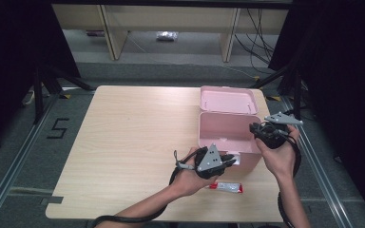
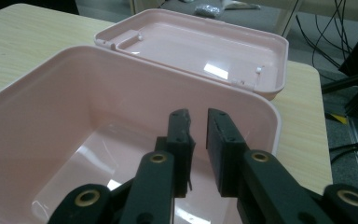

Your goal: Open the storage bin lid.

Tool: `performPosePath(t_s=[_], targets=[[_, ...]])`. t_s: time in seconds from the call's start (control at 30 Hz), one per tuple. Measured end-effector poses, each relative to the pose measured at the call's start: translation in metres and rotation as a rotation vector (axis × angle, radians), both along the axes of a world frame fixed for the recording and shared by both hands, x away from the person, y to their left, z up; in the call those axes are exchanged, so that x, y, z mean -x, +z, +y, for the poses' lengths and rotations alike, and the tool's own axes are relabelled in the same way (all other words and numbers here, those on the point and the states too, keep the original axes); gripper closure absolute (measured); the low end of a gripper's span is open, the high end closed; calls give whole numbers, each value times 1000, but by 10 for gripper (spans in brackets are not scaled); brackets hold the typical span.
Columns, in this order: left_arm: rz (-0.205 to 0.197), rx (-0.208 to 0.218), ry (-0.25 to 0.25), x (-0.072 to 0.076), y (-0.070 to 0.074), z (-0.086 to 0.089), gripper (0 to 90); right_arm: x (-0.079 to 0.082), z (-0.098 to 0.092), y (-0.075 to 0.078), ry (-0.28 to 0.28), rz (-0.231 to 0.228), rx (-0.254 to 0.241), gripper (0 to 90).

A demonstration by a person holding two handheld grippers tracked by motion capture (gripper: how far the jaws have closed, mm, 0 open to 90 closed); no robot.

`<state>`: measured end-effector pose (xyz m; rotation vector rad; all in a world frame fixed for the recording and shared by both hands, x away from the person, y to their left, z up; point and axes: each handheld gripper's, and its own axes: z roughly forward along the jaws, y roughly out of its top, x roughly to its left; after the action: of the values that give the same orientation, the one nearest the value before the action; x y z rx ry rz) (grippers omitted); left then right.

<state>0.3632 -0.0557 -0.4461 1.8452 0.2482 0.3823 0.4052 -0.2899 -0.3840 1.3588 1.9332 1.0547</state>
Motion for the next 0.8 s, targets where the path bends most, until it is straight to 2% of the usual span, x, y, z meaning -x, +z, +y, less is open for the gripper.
performPosePath(t_s=[0.07,0.1,0.17,0.2,0.23,0.27,0.3,0.33,0.37,0.4,0.43,0.47,0.57,0.6,0.63,0.7,0.73,0.77,0.8], targets=[[0,5,2,2,3,7,789,2,-2,0,11,-11,10,791],[0,5,3,2,5,11,782,4,0,-1,4,-3,-8,786],[-4,19,4,4,8,19,773,6,-1,-2,8,-10,1,779],[-7,12,4,5,10,25,766,7,-1,-2,21,-16,-4,776],[-6,15,11,6,12,32,759,9,-3,0,24,-16,27,772],[-7,14,12,6,12,37,751,12,-1,0,19,9,-8,766],[-5,19,20,7,13,44,744,12,-4,0,40,-21,22,762],[-13,19,23,7,14,50,734,15,-2,0,32,0,-7,758],[-29,17,20,6,15,57,724,16,-2,0,41,-16,-7,753],[1,15,39,9,15,64,714,17,-4,1,58,-19,14,748],[-3,15,48,9,15,71,707,18,-3,0,54,-17,-4,743],[-3,14,57,9,16,78,702,19,-5,1,67,-27,25,737],[-10,20,93,8,17,99,681,23,-2,0,64,-8,-4,721],[-11,24,105,8,17,104,670,22,-4,-1,89,-34,30,714],[-11,26,119,7,17,109,660,23,-3,-1,90,-22,9,710],[-13,33,146,7,17,119,641,27,-1,-1,81,-9,-2,701],[-12,36,159,6,16,124,631,27,-2,0,104,-23,27,698],[-9,41,172,6,16,128,623,27,0,-2,110,-20,4,693],[-8,43,181,5,15,131,615,28,-1,-2,111,-42,33,689]])
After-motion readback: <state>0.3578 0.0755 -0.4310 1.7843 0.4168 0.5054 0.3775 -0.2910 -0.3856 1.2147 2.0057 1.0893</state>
